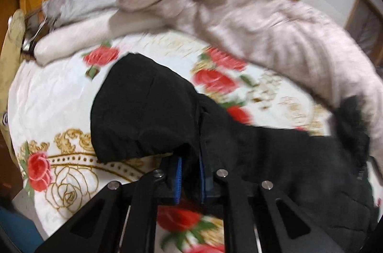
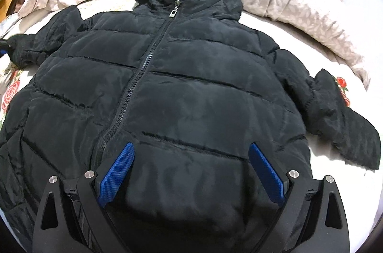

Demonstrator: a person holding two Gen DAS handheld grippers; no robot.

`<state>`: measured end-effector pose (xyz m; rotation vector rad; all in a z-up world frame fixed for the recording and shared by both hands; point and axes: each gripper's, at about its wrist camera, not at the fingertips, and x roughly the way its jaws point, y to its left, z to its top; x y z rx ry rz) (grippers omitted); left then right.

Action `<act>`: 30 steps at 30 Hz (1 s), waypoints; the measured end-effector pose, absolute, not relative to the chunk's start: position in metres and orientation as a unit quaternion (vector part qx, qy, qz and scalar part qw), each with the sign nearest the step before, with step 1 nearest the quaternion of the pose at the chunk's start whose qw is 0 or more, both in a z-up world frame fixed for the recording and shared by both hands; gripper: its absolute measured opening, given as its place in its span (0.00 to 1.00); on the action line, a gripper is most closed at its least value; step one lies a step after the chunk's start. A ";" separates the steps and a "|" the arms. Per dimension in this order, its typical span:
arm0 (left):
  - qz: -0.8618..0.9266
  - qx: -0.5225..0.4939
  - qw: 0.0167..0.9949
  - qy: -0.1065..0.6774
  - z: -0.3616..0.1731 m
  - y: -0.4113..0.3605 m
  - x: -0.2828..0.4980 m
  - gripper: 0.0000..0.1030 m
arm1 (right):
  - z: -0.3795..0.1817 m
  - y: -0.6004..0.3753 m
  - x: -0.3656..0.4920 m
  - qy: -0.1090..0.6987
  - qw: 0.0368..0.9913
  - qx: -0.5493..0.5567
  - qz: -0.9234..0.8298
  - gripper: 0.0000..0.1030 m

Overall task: Fold large clothes
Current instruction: 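Grasp the cuff of the sleeve nearest the left tool with the left tool, then lift the held sleeve and fold it across the jacket body with the left tool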

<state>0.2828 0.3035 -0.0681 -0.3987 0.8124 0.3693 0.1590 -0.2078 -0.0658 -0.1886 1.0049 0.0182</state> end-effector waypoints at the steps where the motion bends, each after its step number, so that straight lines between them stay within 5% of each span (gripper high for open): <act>1: 0.162 -0.192 0.889 0.382 -0.053 0.295 0.278 0.11 | -0.063 -0.210 0.156 0.481 0.873 -0.086 0.007 0.93; 16: -0.063 -0.147 0.927 0.339 0.088 0.117 0.259 0.11 | -0.013 -0.261 0.108 0.451 0.892 -0.007 -0.012 0.93; 30: -0.211 -0.110 0.875 0.421 0.012 -0.086 0.290 0.13 | -0.039 -0.322 0.098 0.468 0.880 0.075 -0.031 0.93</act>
